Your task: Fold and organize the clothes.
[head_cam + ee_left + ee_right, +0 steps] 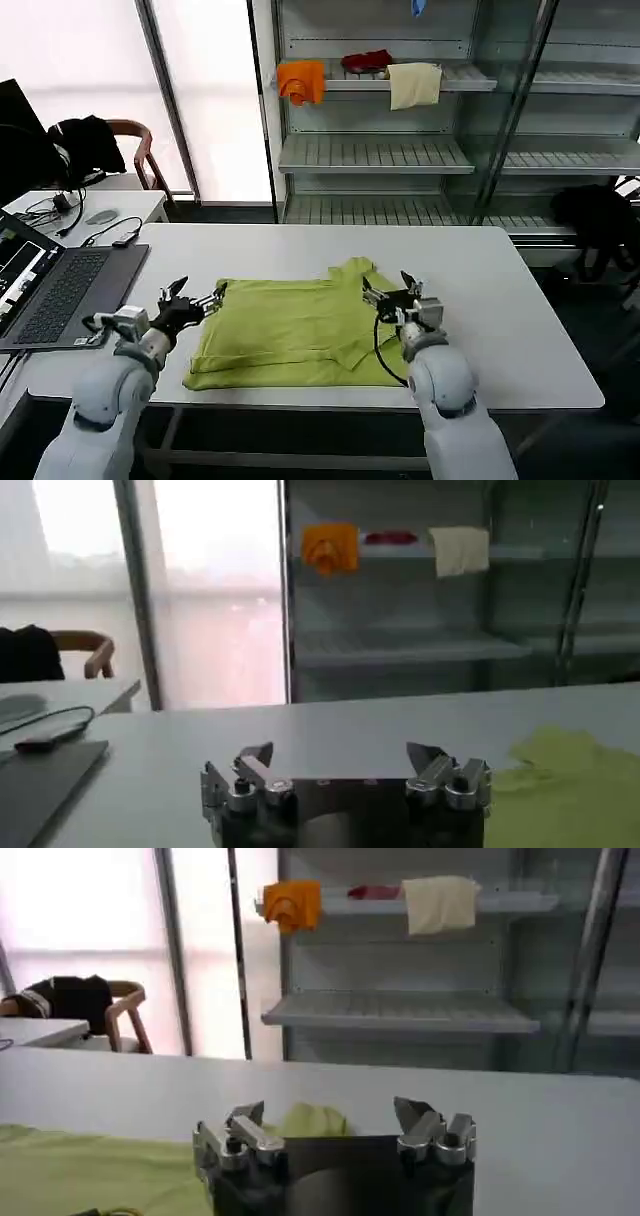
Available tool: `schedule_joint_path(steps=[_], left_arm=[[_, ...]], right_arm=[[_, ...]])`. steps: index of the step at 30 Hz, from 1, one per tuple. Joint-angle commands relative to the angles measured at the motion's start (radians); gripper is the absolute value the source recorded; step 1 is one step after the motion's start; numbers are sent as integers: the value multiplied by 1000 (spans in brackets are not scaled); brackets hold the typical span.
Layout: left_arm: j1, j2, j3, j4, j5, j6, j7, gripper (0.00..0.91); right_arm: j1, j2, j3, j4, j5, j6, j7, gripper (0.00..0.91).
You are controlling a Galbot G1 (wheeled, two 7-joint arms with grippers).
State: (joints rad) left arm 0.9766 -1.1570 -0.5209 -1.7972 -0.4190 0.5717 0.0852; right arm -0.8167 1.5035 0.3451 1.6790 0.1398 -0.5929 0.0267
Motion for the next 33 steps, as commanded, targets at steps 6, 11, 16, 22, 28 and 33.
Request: schedule_joint_path(steps=[6,11,16,22,28,33], left_arm=[[-220,10,122,317,26,9,22,907],[-222,9,127,346,65,9,40,907],[-229,-1,130,377,94,9,40,907],[-244,0,132,404,106,9,47,786],[-240,-2,127,414,112,8,49,695],[-232,-2,122,405,115,8,53,645]], right_arm=[[210,46,3,-339,-34,3,-4,907],[239,66,9,-382,-68,4,-2,907],[253,81,9,-402,-89,5,-3,907],[275,93,12,-440,-120,6,-4,907],[289,111,20,-480,-151,7,-5,907],[291,114,21,-500,-169,7,-8,836]])
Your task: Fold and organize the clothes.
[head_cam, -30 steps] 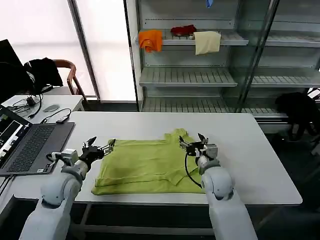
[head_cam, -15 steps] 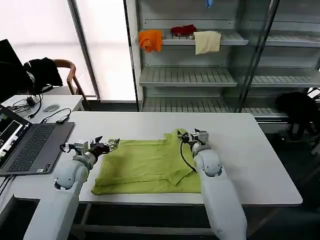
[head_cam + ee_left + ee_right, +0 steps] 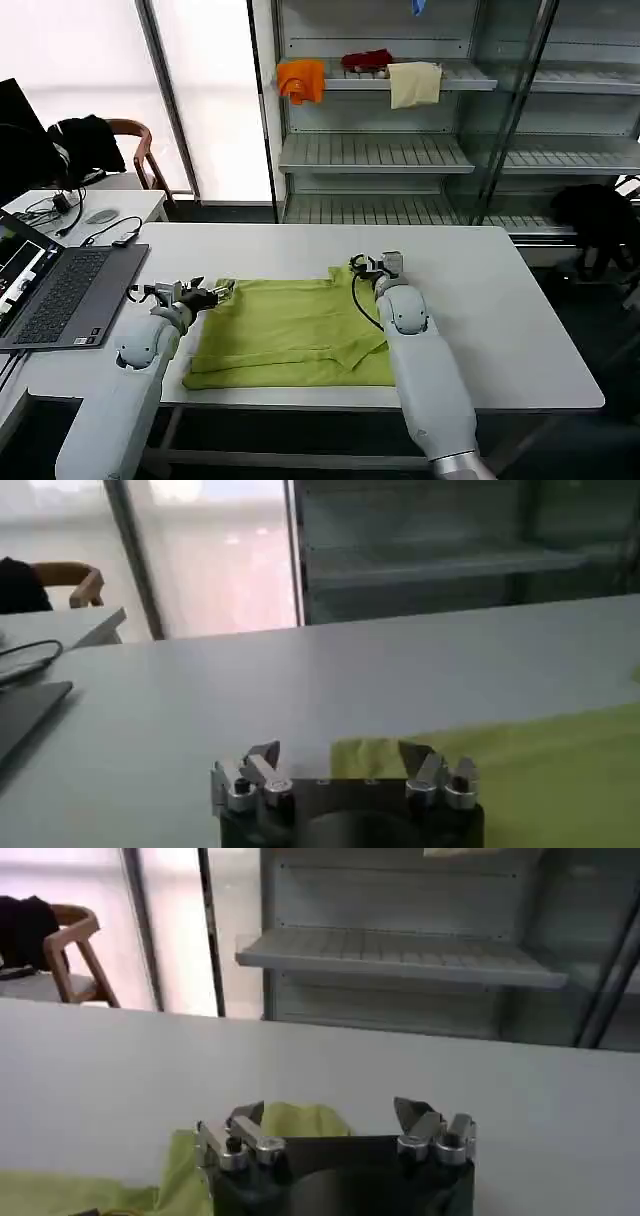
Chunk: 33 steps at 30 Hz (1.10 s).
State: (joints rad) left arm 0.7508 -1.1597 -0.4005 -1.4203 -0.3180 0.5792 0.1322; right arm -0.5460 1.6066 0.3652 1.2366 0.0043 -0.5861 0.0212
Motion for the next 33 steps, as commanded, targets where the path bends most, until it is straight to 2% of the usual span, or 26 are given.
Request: schedule_joint_path(steps=[1,2,3,4,5,10,11,12,14,16,18,19,20,21,23,25,33], left_arm=[[-5,1,2,27,14,0,6,635],[-2,1,2,21,14,0,7,635],[-1,2,2,18,14,0,8,635],[1,3,2,15,14,0,9,625],[2,2,2,12,15,0,10,625],[10,1,5,-2,22,0,16,625],[10,0,5,-3,25,0,17,605],[10,-1,6,-3,30,-1,21,605],[10,-2,9,-2,38,-1,24,595],[9,-3,10,-1,40,-1,30,544],[7,-5,13,1,45,-1,34,443],[6,-5,14,3,48,-1,35,363],[5,-6,15,5,49,-1,36,212],[5,-7,15,7,52,-1,38,101],[6,-8,15,8,54,-1,43,40],[8,-9,15,6,55,-1,53,10],[9,-14,14,1,53,-2,71,0]], right_arm=[[21,11,1,-60,-34,1,-3,756],[21,10,2,-69,-45,1,-10,725],[22,11,2,-74,-49,1,-12,605],[22,11,2,-80,-54,1,-16,534],[22,13,2,-85,-59,1,-20,383],[5,20,5,-89,-79,2,-41,111],[0,20,4,-87,-80,2,-44,30],[-2,20,4,-85,-81,2,-46,0],[-7,21,4,-79,-80,2,-50,0],[-11,20,3,-72,-79,2,-54,0],[-16,17,1,-60,-74,2,-60,0],[-18,17,0,-56,-72,3,-60,0],[-19,17,0,-54,-70,3,-61,0],[-21,16,0,-48,-62,3,-58,0],[-26,16,0,-38,-50,3,-57,0],[-31,15,-3,-22,-39,4,-56,0],[-49,2,-21,46,8,4,-46,0]])
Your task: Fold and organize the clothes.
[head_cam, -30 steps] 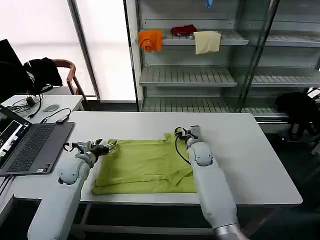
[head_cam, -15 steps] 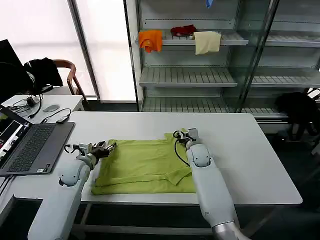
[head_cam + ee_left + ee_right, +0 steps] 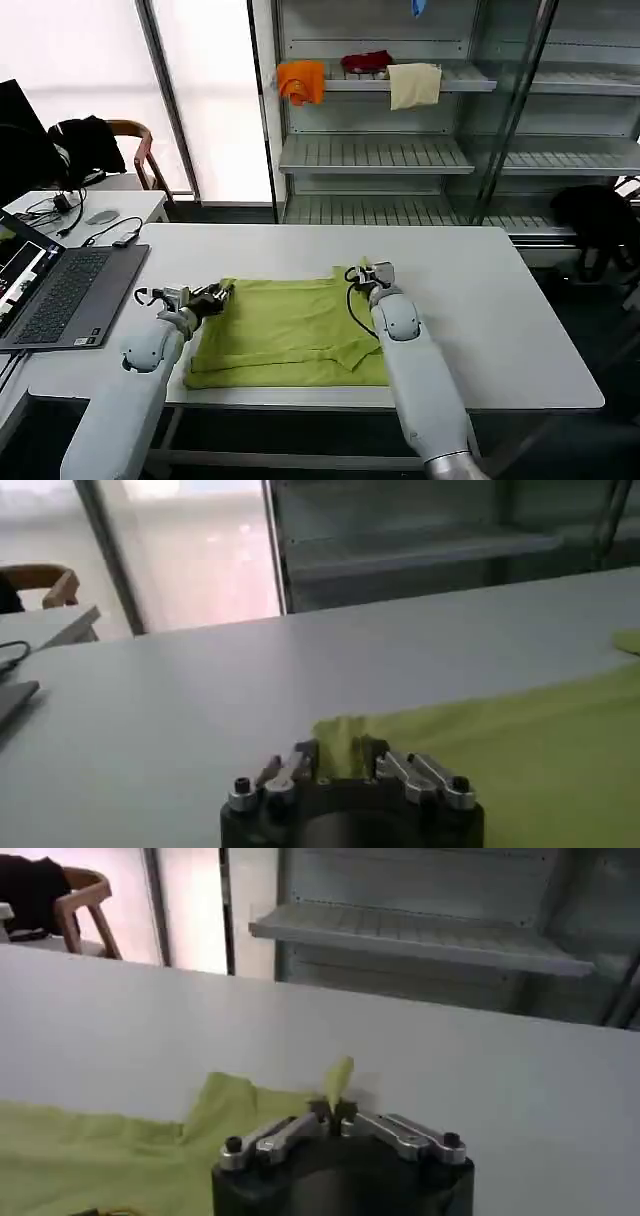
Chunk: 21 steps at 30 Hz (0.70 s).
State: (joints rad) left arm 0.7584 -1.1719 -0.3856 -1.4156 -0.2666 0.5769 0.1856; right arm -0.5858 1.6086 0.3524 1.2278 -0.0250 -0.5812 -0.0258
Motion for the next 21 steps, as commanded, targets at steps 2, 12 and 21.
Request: schedule_joint_path(steps=[2,12,21], left_arm=[[2,-4,-3,-13,-5,0,17,0],[17,25,-36,-115,-110,1,1,10],[118,50,-89,-212,-157,0,15,0]], right_arm=[[-19,-2,-12,83,62,-2,8,0],[-45,-22,-29,207,167,-3,55,0],[-145,-72,-37,348,187,-6,50,0]])
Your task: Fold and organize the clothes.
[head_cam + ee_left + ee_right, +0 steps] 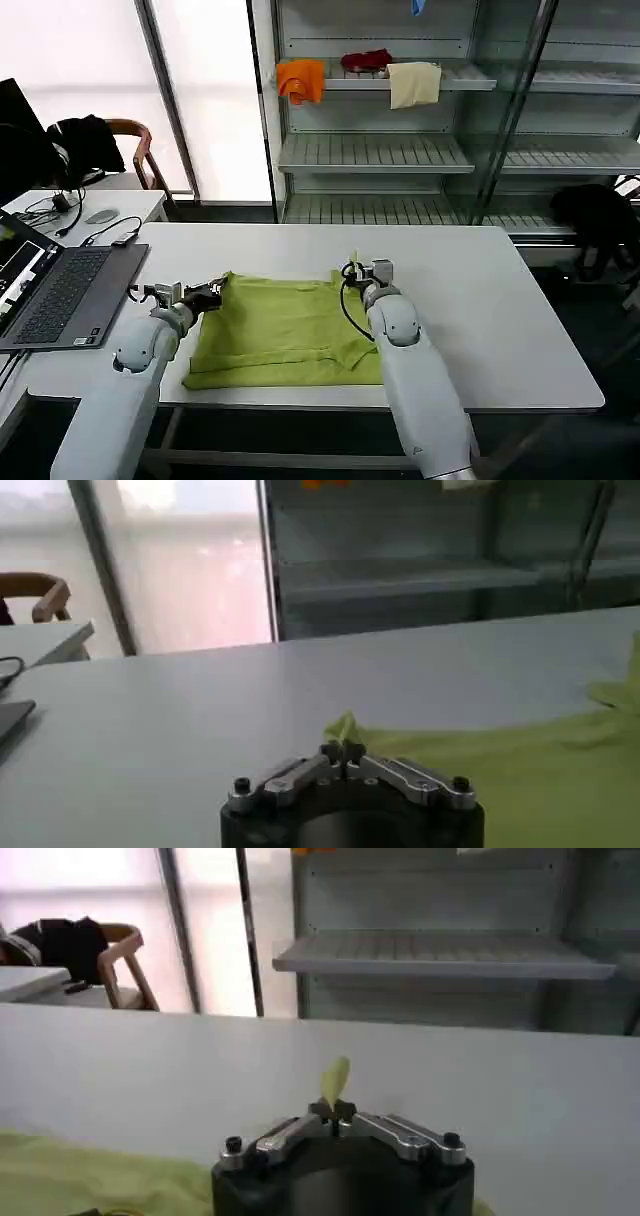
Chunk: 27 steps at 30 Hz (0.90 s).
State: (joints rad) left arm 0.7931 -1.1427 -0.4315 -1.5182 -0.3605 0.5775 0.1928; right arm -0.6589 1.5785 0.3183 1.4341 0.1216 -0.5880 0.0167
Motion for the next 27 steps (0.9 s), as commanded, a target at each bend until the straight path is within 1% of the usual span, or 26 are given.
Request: schedule_joint_path(steps=[1,4,7,9,13,20,21,27], left_arm=[[98,24,-49,-125,-67,0,12,0],[146,37,-65,-167,-73,-1,23,10],[177,46,-77,-190,-75,-1,36,0],[202,49,-87,-197,-74,-2,47,10],[249,58,-99,-205,-71,-27,70,0],[305,69,-115,-221,-61,-50,89,10],[311,69,-120,-225,-60,-51,91,0],[346,74,-142,-257,-61,-53,97,10]], right_arm=[[-90,-49,-2,167,44,1,5,0],[-146,-68,2,235,36,1,-7,0],[-201,-77,14,274,21,2,-20,0],[-247,-79,24,302,9,3,-31,0],[-317,-79,34,342,-4,5,-44,0],[-402,-79,39,405,-15,5,-54,0],[-410,-79,39,413,-15,5,-54,0],[-455,-78,37,469,-16,5,-50,0]])
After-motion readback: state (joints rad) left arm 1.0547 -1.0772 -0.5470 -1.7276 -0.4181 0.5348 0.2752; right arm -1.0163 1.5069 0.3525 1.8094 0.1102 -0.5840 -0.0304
